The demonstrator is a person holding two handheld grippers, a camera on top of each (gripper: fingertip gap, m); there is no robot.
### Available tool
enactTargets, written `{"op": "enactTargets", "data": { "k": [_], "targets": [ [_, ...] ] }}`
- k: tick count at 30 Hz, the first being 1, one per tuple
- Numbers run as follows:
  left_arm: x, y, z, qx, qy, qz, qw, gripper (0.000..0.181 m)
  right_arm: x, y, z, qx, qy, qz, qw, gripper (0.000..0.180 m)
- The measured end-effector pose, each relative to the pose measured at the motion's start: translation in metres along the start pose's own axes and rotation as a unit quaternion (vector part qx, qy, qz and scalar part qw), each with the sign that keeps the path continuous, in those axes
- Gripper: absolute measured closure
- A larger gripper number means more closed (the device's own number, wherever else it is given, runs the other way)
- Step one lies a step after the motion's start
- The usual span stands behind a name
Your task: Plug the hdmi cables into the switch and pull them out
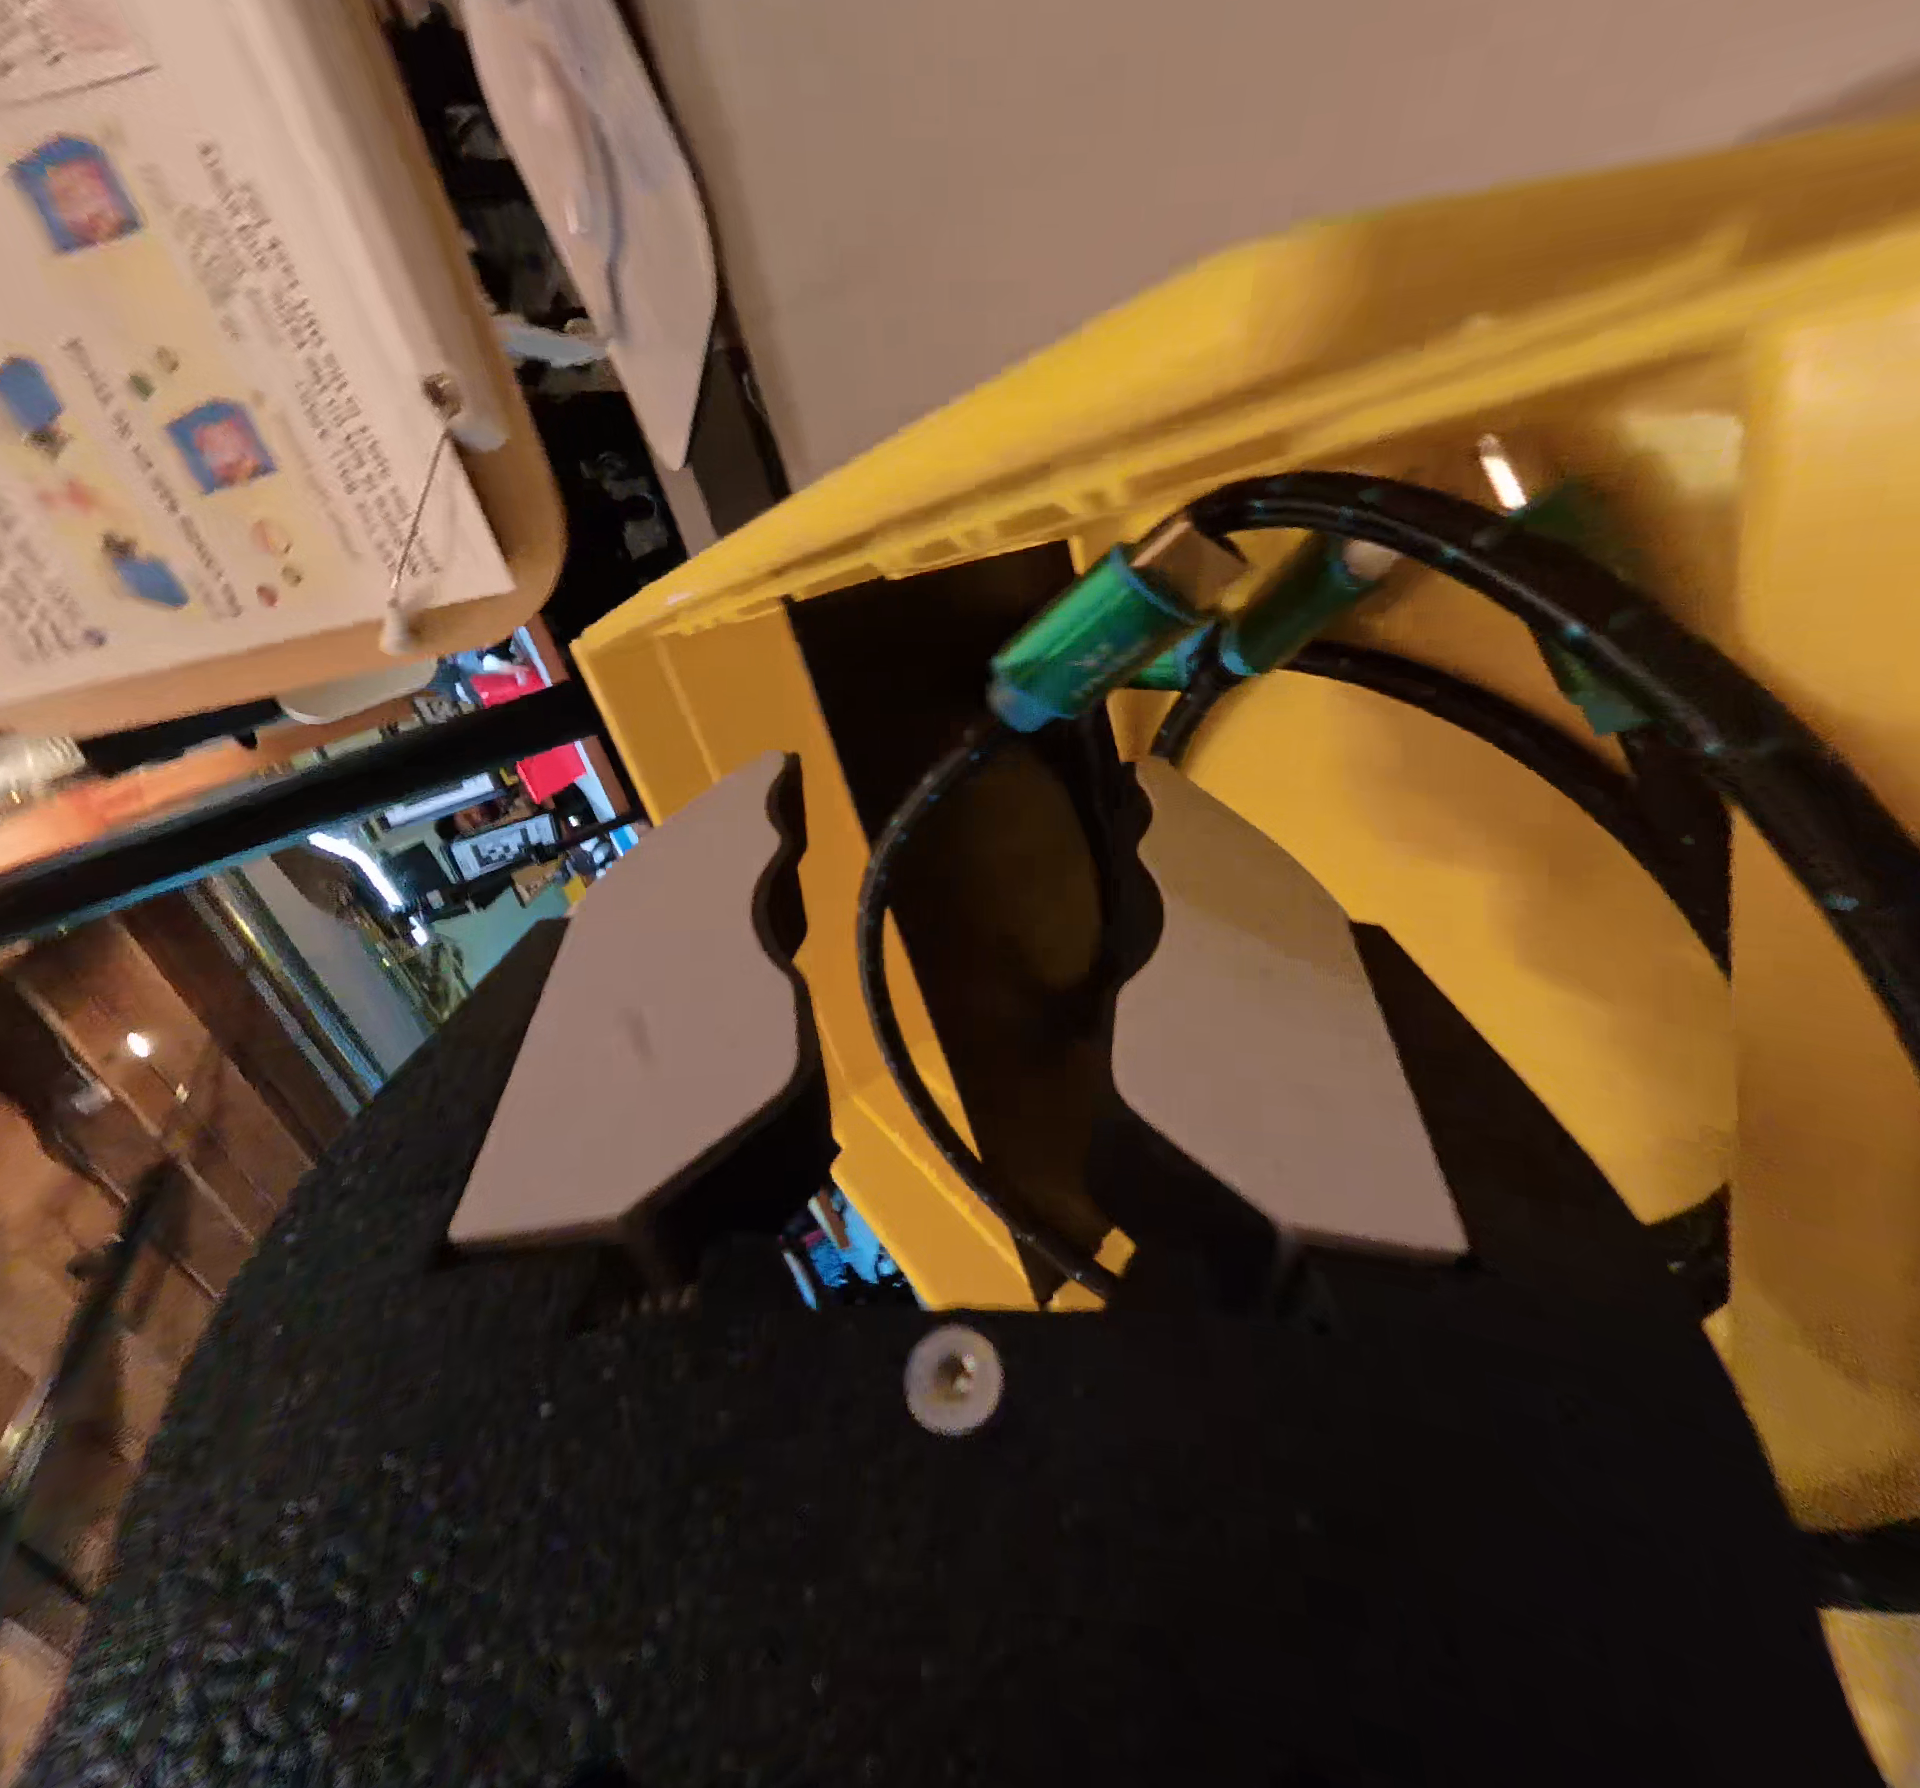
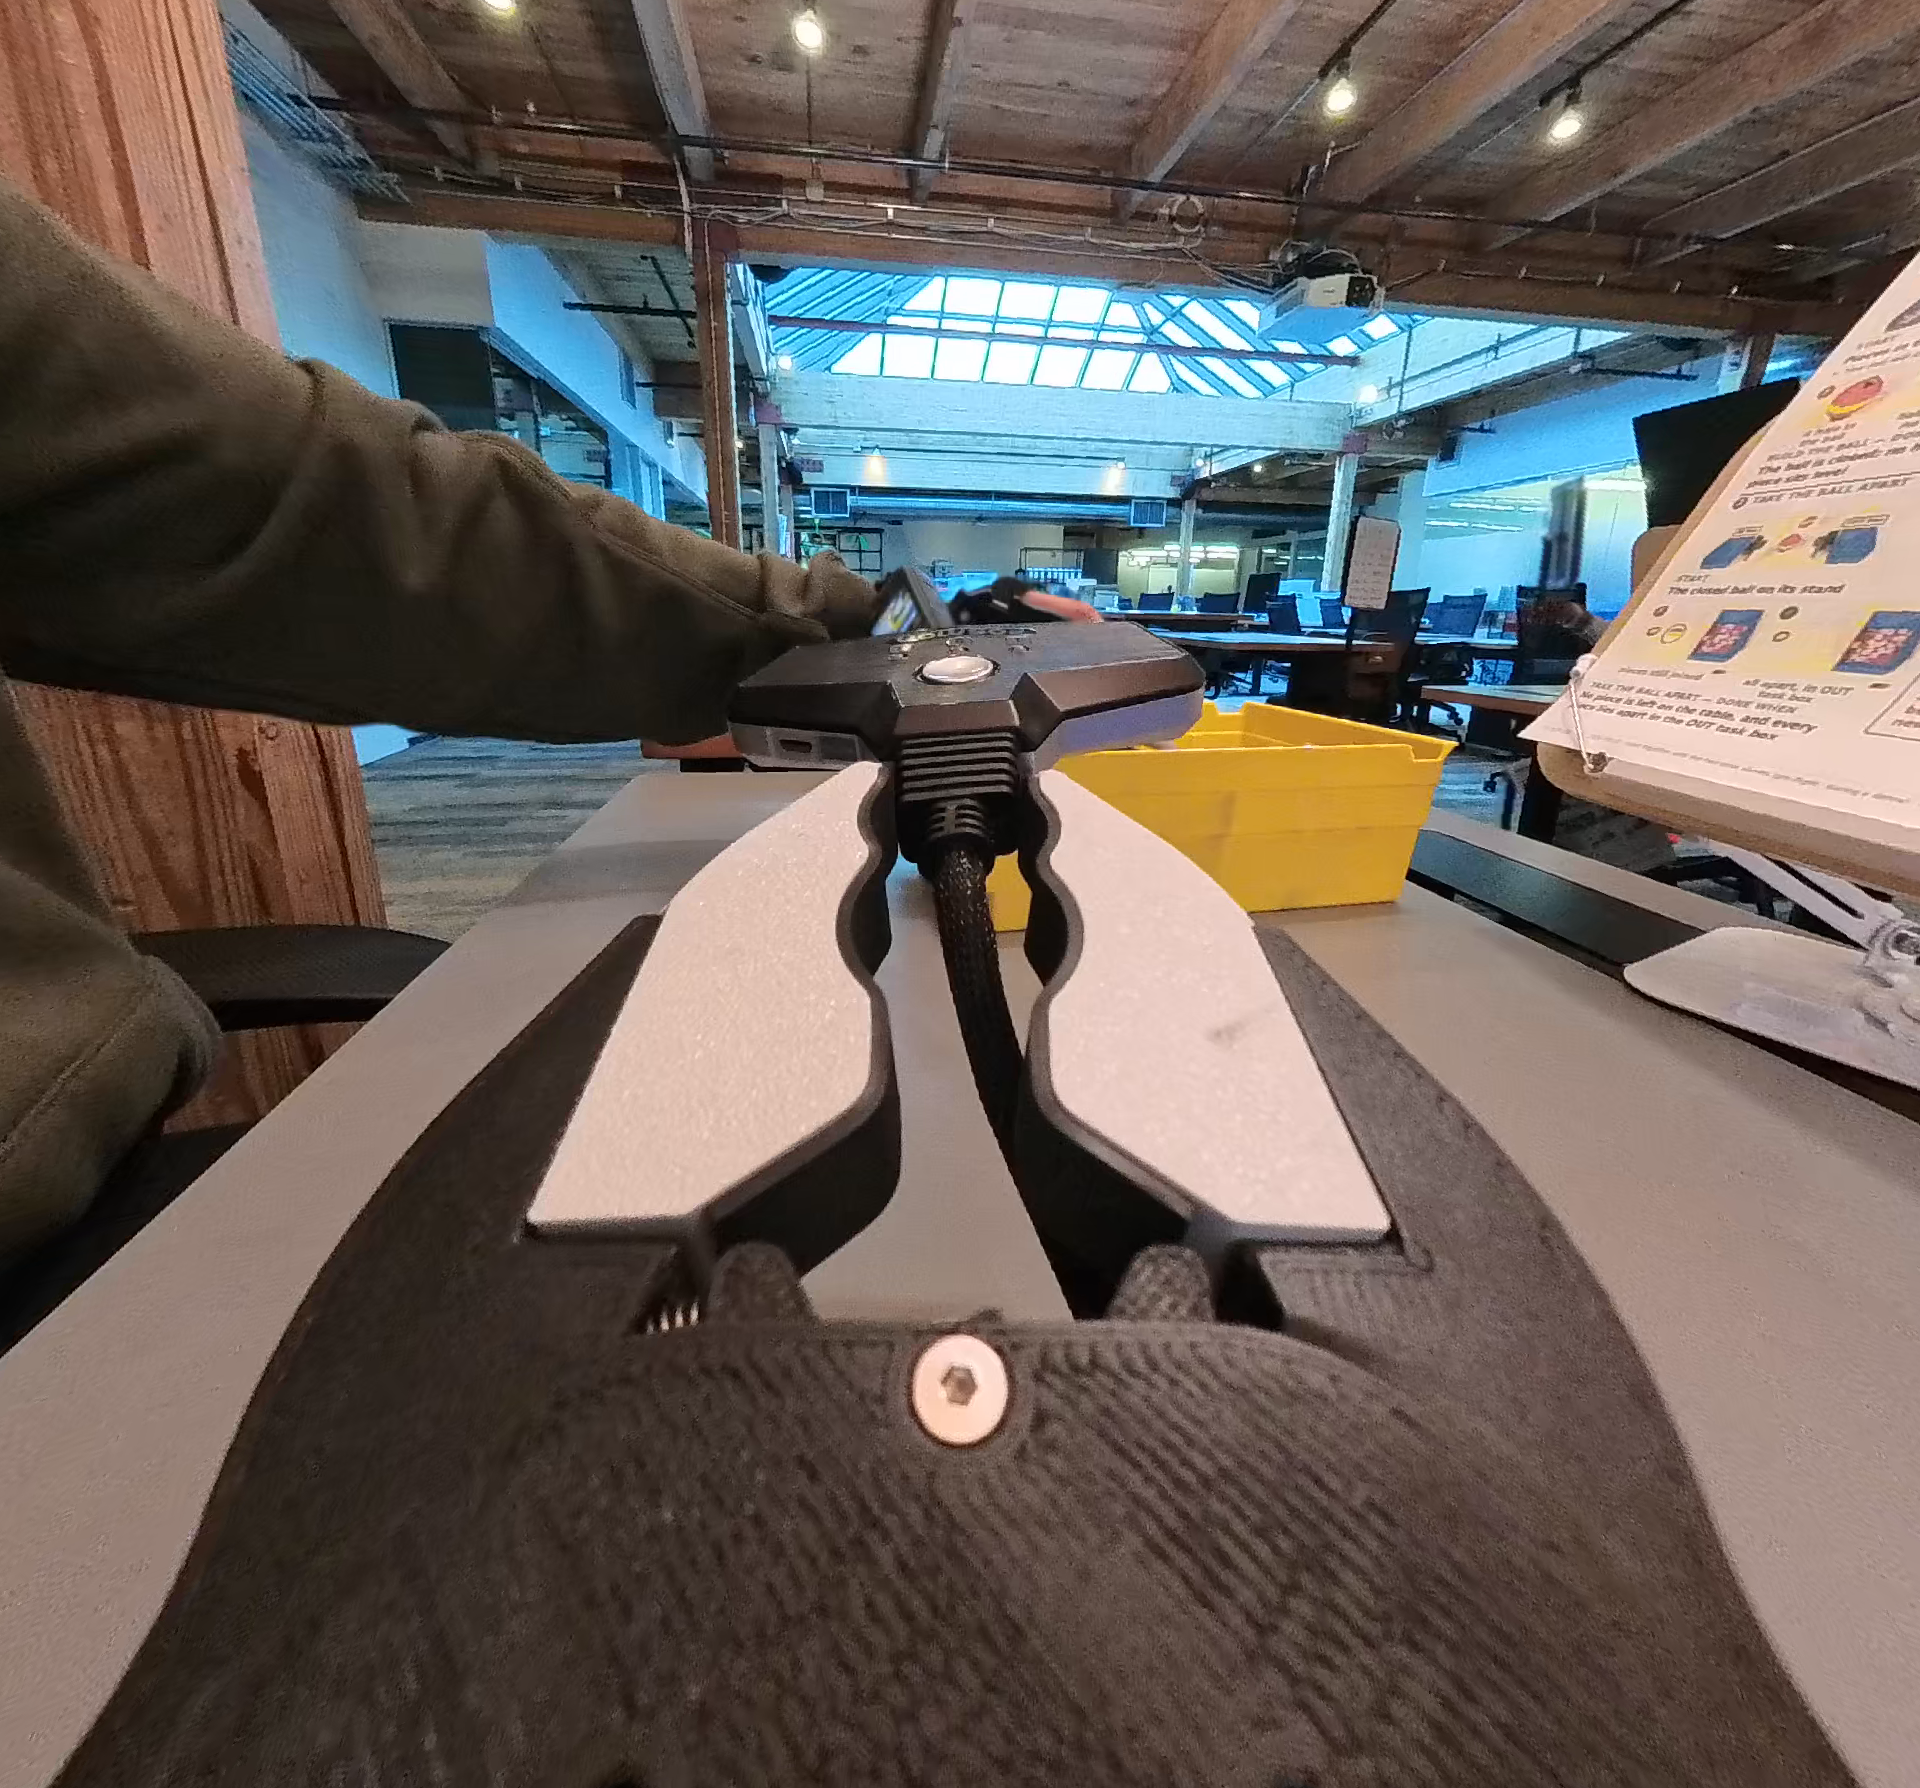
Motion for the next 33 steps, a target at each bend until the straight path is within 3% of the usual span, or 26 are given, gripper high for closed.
{"op": "enactTargets", "data": {
  "k": [2,5,10,18,25,29,33],
  "targets": [
    [-0.001,0.005,0.007,0.005,0.036,0.007,0.999,0.131,0.0,0.0,0.0,-0.001,0.001,0.001,1.0,0.158],
    [-0.003,0.009,0.015,-0.012,0.084,0.015,0.996,0.159,0.0,0.0,0.001,-0.003,0.002,0.004,1.0,0.158],
    [0.005,0.001,0.004,-0.065,0.086,-0.01,0.994,0.166,0.0,0.0,0.0,-0.005,0.001,0.005,1.0,0.158],
    [0.014,-0.078,-0.083,-0.213,-0.062,-0.034,0.975,0.172,0.0,-0.001,0.0,-0.002,-0.001,0.008,1.0,0.158],
    [-0.005,-0.178,-0.137,-0.305,-0.176,0.028,0.935,0.172,-0.001,-0.002,0.0,0.001,-0.004,0.012,1.0,0.157],
    [-0.027,-0.218,-0.146,-0.311,-0.24,0.074,0.916,0.172,-0.002,-0.004,0.001,0.005,-0.004,0.02,1.0,0.158],
    [-0.064,-0.223,-0.113,-0.228,-0.254,0.083,0.936,0.172,-0.004,-0.01,0.004,0.011,0.002,0.035,0.999,0.158]
  ]
}}
Point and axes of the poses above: each gripper's, where its closed fingertips meet, y out along the fingers, x out of its underside, z = x × y across the jaws, the point moved 7 cm from there along -y, back along the fingers, and after that the axes turned 14 degrees about -y, right-handed, at the moved point
